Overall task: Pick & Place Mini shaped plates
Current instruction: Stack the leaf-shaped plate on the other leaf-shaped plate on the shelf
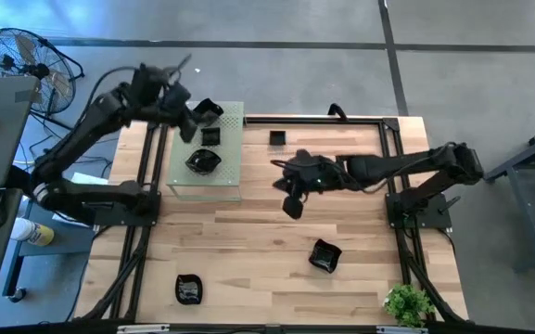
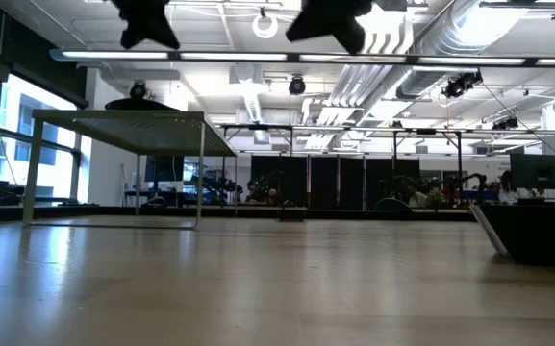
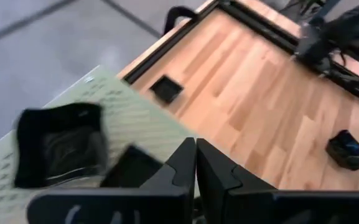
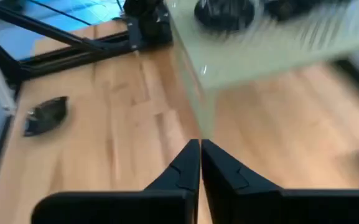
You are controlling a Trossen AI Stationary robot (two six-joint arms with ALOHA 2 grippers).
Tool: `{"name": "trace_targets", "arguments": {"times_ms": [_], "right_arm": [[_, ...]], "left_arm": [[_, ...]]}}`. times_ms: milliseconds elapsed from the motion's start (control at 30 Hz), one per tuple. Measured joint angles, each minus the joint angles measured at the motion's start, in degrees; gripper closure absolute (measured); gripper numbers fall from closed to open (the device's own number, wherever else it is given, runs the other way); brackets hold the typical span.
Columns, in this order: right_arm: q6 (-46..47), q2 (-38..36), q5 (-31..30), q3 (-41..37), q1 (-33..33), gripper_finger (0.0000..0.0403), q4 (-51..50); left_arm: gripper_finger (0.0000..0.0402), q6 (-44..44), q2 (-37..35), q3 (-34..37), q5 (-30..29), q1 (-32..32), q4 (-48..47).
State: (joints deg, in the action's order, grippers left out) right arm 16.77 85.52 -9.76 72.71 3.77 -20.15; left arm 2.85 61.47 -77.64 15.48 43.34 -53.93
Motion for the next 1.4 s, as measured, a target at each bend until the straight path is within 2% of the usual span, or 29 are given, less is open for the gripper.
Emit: {"name": "trace_targets", "arguments": {"times_ms": [67, 200, 367, 567, 733, 967, 1133, 1400], "right_arm": [[4.1, -1.8, 1.5, -5.4, 0.2, 0.0384, 3.8], [10.5, -6.1, 1.9, -13.0, 2.7, 0.0384, 3.1], [14.3, -11.5, 4.1, -18.2, 6.7, 0.0398, -2.0], [19.9, -13.8, 3.6, -21.4, 10.2, 0.0399, -5.7], [20.5, -13.7, 3.0, -21.9, 11.4, 0.0398, -5.5], [19.7, -13.7, 2.2, -21.9, 11.4, 0.04, -5.5], [18.9, -13.7, 2.2, -21.9, 11.4, 0.0399, -5.4], [18.8, -13.7, 2.2, -21.9, 11.4, 0.0397, -5.3]], "left_arm": [[0.0394, 2.9, -1.9, 0.9, -4.6, -6.4, 2.3], [0.0399, 8.2, -4.6, 3.5, -12.3, -17.9, 6.8], [0.04, 9.5, -4.8, 7.5, -16.9, -29.8, 10.8], [0.0401, 9.5, -4.2, 11.2, -14.9, -42.0, 10.0], [0.0401, 11.6, -4.2, 12.6, -14.7, -53.3, 9.0], [0.0401, 19.6, -2.1, 13.1, -11.1, -66.8, 0.7], [0.0398, 25.0, 2.4, 13.1, -11.3, -75.1, -3.1], [0.0325, 33.0, 13.2, 13.1, -9.8, -83.3, -2.6]]}}
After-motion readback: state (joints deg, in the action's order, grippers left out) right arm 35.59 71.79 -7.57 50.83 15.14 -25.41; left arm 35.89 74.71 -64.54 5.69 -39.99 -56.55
